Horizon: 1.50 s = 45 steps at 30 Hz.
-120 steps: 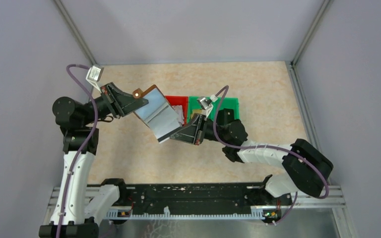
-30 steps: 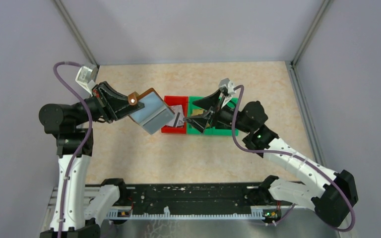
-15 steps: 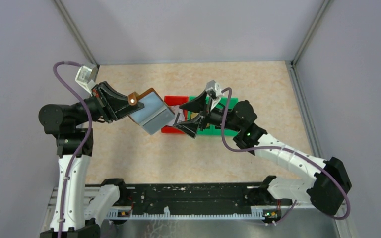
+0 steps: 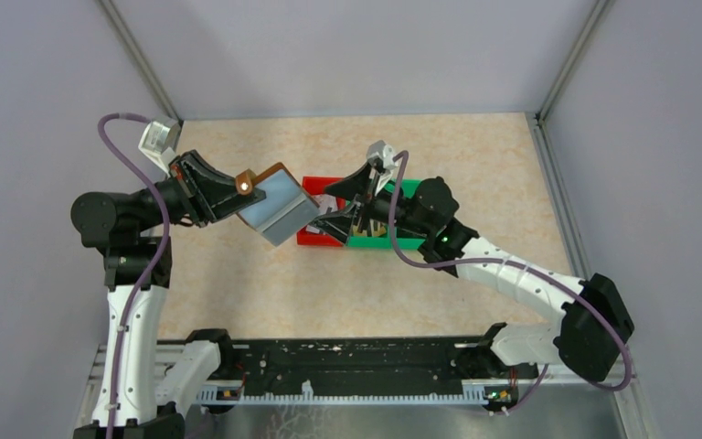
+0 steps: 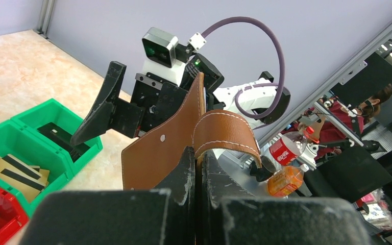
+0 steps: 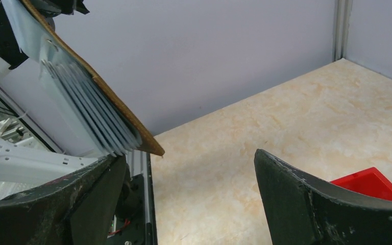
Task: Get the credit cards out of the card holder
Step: Remove the credit card from the card holder.
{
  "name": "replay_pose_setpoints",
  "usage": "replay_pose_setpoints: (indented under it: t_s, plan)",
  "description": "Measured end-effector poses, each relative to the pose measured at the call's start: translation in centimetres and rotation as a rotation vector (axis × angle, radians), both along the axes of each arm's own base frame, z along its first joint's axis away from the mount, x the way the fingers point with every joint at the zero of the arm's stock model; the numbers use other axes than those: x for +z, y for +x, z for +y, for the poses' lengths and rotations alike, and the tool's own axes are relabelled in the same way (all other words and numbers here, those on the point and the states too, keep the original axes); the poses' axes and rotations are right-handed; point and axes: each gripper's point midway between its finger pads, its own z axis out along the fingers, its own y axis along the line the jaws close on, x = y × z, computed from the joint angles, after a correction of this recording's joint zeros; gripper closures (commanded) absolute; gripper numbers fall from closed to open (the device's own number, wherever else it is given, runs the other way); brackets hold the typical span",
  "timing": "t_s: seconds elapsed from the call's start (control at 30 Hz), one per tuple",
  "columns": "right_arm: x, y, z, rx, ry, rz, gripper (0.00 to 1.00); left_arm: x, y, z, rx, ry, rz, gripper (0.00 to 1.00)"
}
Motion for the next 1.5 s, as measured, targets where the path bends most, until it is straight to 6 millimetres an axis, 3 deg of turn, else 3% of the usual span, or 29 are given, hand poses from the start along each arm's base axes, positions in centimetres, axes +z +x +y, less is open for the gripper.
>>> replay_pose_setpoints:
  t_s: [0.23,0.43,0.67,0.83,1.2,1.5]
  plan:
    - [0.4,0.2,0.4,0.005,0.018,0.011,0.07,0.0,-0.1,0.0,-0.002,0.0,0.001,1.0]
    - [0.6,-1.0,0.7,0.079,0.013,0.013,0.07,-0.2,-0.1,0.0,-0.004,0.001,0.004,1.0]
    - [-1.0,-3.2,0.9,0.205,-0.072,0.001,0.07,-0.3,-0.2,0.0,-0.01,0.006,0.006,1.0]
    - [-2.0,-3.6,0.9,0.228,-0.111,0.007,0.07,-0.3,-0.2,0.0,-0.01,0.007,0.006,1.0]
    - [0.9,-3.1,1.4,0.225,-0.057,-0.036,0.11,-0.3,-0.2,0.0,-0.01,0.007,0.007,1.0]
    - [1.1,-2.2,2.0,0.202,-0.054,-0.02,0.14,-0.4,-0.1,0.0,-0.011,0.007,0.01,1.0]
